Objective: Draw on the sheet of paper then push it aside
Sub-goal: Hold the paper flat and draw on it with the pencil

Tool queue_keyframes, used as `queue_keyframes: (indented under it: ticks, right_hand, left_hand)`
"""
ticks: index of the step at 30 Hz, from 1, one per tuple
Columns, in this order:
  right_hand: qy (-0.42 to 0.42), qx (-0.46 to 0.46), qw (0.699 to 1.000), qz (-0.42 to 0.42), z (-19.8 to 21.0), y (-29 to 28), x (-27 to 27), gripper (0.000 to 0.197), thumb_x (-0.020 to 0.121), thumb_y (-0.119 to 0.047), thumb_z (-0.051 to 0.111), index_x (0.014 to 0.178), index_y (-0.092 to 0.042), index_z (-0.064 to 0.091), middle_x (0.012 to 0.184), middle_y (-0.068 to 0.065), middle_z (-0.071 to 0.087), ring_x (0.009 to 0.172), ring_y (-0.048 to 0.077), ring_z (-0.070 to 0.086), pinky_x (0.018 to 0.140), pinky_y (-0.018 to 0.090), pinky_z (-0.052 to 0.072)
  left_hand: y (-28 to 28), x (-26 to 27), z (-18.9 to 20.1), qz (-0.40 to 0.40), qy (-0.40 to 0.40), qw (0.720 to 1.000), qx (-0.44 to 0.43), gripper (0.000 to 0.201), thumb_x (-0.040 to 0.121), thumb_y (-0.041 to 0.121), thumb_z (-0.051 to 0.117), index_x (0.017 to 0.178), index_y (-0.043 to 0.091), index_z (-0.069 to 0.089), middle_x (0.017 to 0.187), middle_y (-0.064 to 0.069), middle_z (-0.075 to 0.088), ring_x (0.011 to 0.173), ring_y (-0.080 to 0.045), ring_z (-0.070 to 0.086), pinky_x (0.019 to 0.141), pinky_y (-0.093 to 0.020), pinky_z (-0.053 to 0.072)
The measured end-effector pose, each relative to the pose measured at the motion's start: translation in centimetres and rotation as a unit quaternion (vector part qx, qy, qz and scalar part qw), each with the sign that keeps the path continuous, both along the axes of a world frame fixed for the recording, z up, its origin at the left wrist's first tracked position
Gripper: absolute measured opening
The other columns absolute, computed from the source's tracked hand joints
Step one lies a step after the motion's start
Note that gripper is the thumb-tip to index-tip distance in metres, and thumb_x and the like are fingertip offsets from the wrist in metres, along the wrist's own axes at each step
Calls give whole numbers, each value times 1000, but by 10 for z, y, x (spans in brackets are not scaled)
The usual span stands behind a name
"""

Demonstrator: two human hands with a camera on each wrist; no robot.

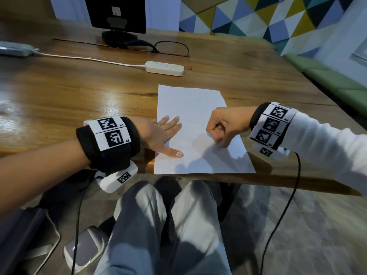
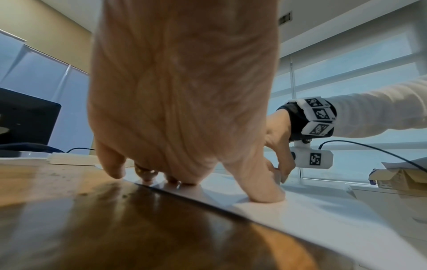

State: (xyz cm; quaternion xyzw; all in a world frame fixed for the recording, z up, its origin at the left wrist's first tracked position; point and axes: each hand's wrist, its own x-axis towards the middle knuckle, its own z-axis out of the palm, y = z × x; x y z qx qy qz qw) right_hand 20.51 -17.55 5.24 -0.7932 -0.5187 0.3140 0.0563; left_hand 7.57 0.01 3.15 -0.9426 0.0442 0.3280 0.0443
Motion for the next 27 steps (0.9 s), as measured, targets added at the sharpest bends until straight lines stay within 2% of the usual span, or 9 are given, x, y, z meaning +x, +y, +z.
queue_keyframes:
  ticks: [2, 6, 10, 14, 16, 19, 23, 25, 27]
  right_hand:
    - [8, -17, 1000, 10, 2, 3, -2, 26, 67, 3, 75, 55, -11, 57, 52, -3, 58, 49, 9, 53, 55, 25, 47]
    - [-25, 74, 997, -20, -8, 14, -9, 25, 68, 2, 76, 57, -13, 59, 61, 7, 66, 49, 4, 55, 51, 12, 42]
    - [7, 13, 1000, -1, -2, 7, -8, 23, 68, 3, 75, 58, -11, 60, 56, -2, 60, 51, 6, 55, 53, 18, 44]
    - [-20, 53, 998, 1, -2, 17, -9, 15, 68, 1, 77, 64, -8, 65, 64, 6, 67, 53, 4, 57, 55, 15, 44]
    - [-11, 52, 999, -12, -4, 11, -10, 19, 70, 0, 76, 61, -9, 62, 61, 4, 63, 52, 5, 53, 55, 16, 43]
    - [33, -3, 999, 5, 1, 2, -11, 29, 72, -2, 77, 55, -16, 57, 56, -3, 58, 52, 8, 53, 57, 20, 46]
    - [-29, 69, 997, 2, -2, 19, -8, 20, 69, 0, 77, 61, -10, 62, 64, 11, 68, 57, 13, 62, 57, 14, 46]
    - [-30, 74, 997, -3, -3, 18, -8, 18, 69, 1, 76, 61, -6, 62, 62, 7, 67, 57, 13, 62, 57, 16, 46]
    - [1, 12, 1000, 6, 0, 12, -7, 21, 71, 0, 76, 60, -6, 60, 56, -2, 63, 54, 10, 59, 57, 22, 49]
  left_hand:
    - [0, 1, -1, 1, 4, 1000, 3, 96, 89, 66, 29, 145, 13, -29, 149, -3, -40, 141, -25, -29, 119, -45, -3]
    - [0, 1, -1, 0, 3, 1000, 2, 97, 88, 67, 29, 145, 14, -29, 149, -2, -40, 141, -25, -29, 119, -45, -3]
    - [0, 1, -2, 0, 3, 1000, 3, 96, 89, 66, 28, 144, 14, -30, 148, -2, -41, 140, -25, -30, 119, -44, -4]
    - [0, 1, -1, 3, 4, 1000, -2, 96, 89, 66, 29, 144, 14, -30, 148, -2, -41, 140, -24, -31, 119, -44, -5]
    - [0, 1, 0, 4, 5, 1000, -3, 96, 88, 66, 29, 144, 14, -30, 148, -1, -41, 140, -24, -31, 119, -44, -5]
    - [0, 1, -1, 3, 5, 1000, -4, 96, 89, 66, 29, 144, 14, -30, 148, -2, -41, 140, -25, -31, 119, -44, -5]
    - [0, 1, -2, 1, 0, 1000, 2, 96, 89, 66, 29, 145, 13, -29, 149, -3, -40, 141, -26, -29, 119, -46, -2]
    - [1, 1, -2, 0, -2, 1000, 2, 96, 89, 66, 28, 145, 14, -29, 149, -2, -40, 141, -26, -29, 119, -46, -3]
    - [2, 0, -3, 1, -2, 1000, -5, 96, 89, 66, 28, 145, 14, -29, 149, -2, -40, 141, -26, -30, 119, -46, -4]
